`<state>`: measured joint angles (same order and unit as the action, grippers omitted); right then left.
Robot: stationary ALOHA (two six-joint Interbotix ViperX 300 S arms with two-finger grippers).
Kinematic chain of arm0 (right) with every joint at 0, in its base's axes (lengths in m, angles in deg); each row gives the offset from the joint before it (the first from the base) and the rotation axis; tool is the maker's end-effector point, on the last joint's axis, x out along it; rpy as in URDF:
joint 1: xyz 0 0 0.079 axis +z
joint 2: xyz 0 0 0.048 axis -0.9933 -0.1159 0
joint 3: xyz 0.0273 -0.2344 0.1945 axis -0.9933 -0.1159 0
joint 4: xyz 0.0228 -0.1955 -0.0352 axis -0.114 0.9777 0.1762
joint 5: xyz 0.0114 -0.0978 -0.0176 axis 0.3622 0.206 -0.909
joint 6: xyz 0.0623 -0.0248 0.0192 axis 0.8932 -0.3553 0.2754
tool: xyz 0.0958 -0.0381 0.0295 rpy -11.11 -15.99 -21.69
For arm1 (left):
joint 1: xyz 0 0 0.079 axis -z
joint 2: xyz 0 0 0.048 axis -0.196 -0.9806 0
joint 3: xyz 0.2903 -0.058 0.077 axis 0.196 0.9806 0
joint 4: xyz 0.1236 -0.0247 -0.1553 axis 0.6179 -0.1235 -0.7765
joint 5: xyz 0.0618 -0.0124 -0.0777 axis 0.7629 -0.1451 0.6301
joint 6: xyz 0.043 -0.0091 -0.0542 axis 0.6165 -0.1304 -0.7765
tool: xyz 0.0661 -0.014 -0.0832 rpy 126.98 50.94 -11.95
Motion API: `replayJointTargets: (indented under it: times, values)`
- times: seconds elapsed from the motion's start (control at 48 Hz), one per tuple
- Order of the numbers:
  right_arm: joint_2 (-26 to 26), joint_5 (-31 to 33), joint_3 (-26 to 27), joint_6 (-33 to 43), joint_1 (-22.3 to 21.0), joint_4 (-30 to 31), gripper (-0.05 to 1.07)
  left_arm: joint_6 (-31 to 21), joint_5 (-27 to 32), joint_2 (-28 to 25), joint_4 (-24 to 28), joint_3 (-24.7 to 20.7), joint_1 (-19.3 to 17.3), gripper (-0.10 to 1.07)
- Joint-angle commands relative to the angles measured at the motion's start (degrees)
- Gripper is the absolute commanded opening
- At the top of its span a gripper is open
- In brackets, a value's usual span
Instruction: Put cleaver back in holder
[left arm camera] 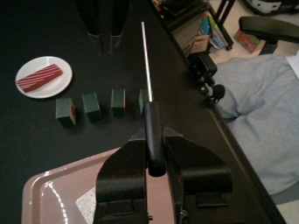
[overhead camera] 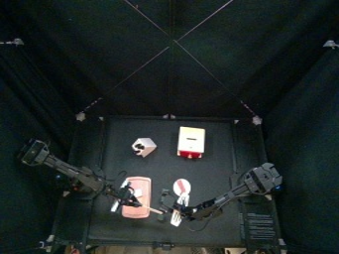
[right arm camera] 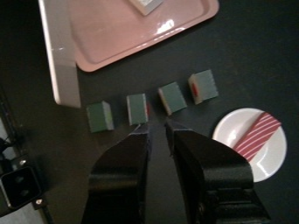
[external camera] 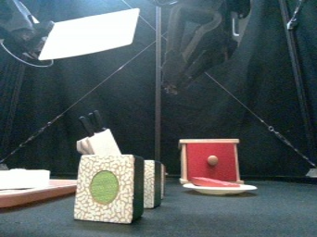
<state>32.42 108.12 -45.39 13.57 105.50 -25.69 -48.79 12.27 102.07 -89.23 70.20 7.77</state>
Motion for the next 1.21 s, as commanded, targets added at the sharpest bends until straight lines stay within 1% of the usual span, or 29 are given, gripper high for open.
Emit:
replayJointTargets:
  times: [0.0,0.104,0.208,0.375,0.396,0.5,0.625,0.729,0.812,0.896,0.938,1.0,1.062,1.188]
  values:
    - [3.8,-1.9,-0.2,0.2,-2.5,1.6,0.62,-0.1,6.1,3.7,-2.7,-3.2,-2.5,0.30]
    - [5.3,-4.0,-1.6,0.4,-5.9,1.7,0.62,-0.1,12.9,6.8,-4.4,-5.6,-5.4,0.30]
    - [7.1,-7.4,-3.2,1.5,-10.5,1.7,0.62,-0.1,19.3,7.9,-5.5,-9.0,-8.6,0.30]
    - [9.8,-16.6,-6.4,3.3,-16.8,2.8,0.61,-0.3,29.6,7.9,-5.9,-15.5,-15.0,0.30]
    - [10.1,-18.7,-7.1,3.3,-17.9,3.1,0.61,-0.3,30.6,7.9,-5.9,-16.1,-15.6,0.30]
    - [10.8,-25.0,-9.1,2.8,-21.4,4.1,0.61,-0.4,34.4,8.0,-5.9,-18.6,-18.6,0.30]
    - [10.9,-29.6,-10.8,2.5,-25.0,6.6,0.61,-0.4,37.1,8.7,-5.7,-20.8,-21.3,0.30]
    - [10.3,-31.6,-10.6,2.6,-27.7,9.9,0.61,-0.4,38.9,9.1,-4.8,-21.9,-24.5,0.30]
    - [9.8,-32.7,-9.7,2.7,-29.9,12.8,0.61,-0.4,40.9,9.1,-4.0,-22.1,-28.3,0.30]
    - [9.1,-32.9,-8.6,2.7,-31.6,14.6,0.61,-0.4,43.2,9.1,-4.1,-22.1,-32.1,0.30]
    - [8.9,-32.9,-8.2,2.8,-32.4,14.9,0.61,-0.5,45.3,9.5,-4.4,-22.9,-33.9,0.30]
    - [8.9,-33.2,-7.6,2.9,-33.8,15.9,0.61,-1.0,47.8,10.0,-4.5,-24.3,-35.2,0.30]
    - [8.7,-33.4,-6.9,3.1,-35.4,17.0,0.61,-1.6,50.4,10.5,-3.5,-25.8,-36.7,0.29]
    - [7.1,-33.4,-5.4,3.3,-39.4,17.1,0.61,-5.4,56.1,9.6,-1.2,-28.6,-39.6,0.29]
